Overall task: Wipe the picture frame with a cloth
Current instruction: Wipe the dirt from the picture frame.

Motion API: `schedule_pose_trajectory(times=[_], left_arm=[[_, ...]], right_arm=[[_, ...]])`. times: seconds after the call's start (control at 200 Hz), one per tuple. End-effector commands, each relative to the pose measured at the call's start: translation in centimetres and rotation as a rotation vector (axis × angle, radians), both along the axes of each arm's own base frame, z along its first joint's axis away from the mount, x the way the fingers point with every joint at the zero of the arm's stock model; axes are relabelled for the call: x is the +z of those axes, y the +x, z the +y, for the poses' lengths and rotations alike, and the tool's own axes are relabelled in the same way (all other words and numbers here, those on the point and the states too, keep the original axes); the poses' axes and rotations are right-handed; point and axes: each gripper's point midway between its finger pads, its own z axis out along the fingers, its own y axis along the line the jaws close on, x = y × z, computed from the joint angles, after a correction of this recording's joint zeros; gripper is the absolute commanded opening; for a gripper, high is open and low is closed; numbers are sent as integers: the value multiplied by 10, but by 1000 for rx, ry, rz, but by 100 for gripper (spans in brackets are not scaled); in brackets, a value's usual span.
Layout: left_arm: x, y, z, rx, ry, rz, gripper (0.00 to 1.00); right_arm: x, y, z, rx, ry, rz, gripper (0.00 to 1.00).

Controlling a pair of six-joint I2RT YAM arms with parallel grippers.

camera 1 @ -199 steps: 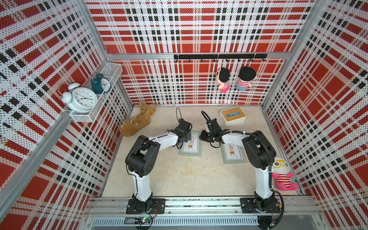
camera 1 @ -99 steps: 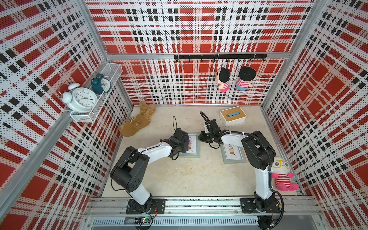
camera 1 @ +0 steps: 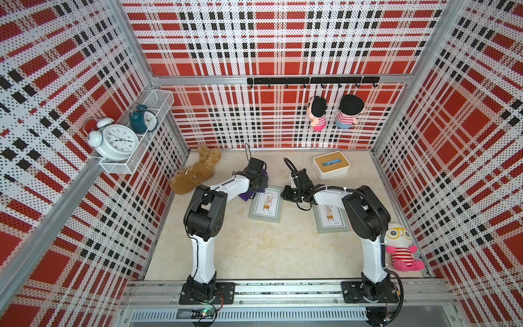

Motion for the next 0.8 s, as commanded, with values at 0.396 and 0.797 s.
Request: schedule_pose_trajectory(times=[0.396, 0.797], left_arm=[[-50, -181, 43, 74, 28, 240, 0], [-2, -7, 7, 31, -32, 33, 0]], right_arm=[[-64, -31, -44, -45, -213, 173, 16], [-67, -34, -46, -46, -218, 186, 16]])
